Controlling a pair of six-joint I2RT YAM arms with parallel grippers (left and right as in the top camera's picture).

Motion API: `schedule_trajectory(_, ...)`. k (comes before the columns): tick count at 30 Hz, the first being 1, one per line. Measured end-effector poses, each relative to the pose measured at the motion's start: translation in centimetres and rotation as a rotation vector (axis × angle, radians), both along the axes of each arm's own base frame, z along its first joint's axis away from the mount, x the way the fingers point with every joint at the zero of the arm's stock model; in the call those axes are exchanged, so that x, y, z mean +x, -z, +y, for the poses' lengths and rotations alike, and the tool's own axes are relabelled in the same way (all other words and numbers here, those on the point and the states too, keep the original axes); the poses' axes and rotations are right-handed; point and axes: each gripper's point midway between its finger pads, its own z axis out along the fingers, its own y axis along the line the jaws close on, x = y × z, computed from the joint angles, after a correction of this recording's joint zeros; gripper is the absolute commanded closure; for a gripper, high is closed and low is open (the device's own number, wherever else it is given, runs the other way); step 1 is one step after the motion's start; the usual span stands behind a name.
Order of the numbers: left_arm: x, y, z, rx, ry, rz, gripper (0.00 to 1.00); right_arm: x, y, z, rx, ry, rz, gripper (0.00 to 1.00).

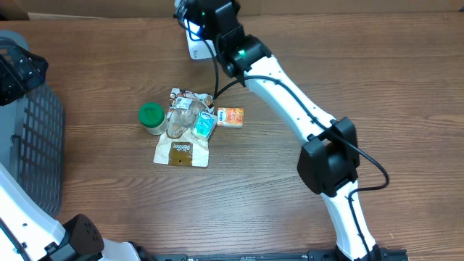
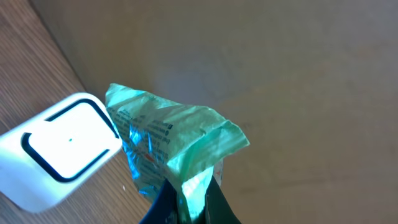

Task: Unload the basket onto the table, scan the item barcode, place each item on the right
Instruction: 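Carry the wipes pack to the scanner and hold it in front, then move the wipes pack right and release it on the table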

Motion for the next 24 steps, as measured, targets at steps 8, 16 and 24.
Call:
schedule_trajectory(8, 0.0, 0.0, 0.0, 0.0, 0.0, 0.0, 0.0, -2.5, 0.2, -1.1, 0.142, 0.033, 0.168, 0.96)
schedule_trajectory(16, 0.0, 0.0, 0.0, -0.001, 0.0, 0.001, 0.01, -12.2, -11.9, -6.9, 0.579, 0.123, 0.342, 0.96)
schedule_trajectory(24, 0.0, 0.0, 0.0, 0.0, 0.0, 0.0, 0.0, -23.8, -13.7, -22.6, 0.913, 0.626, 0.601, 0.96)
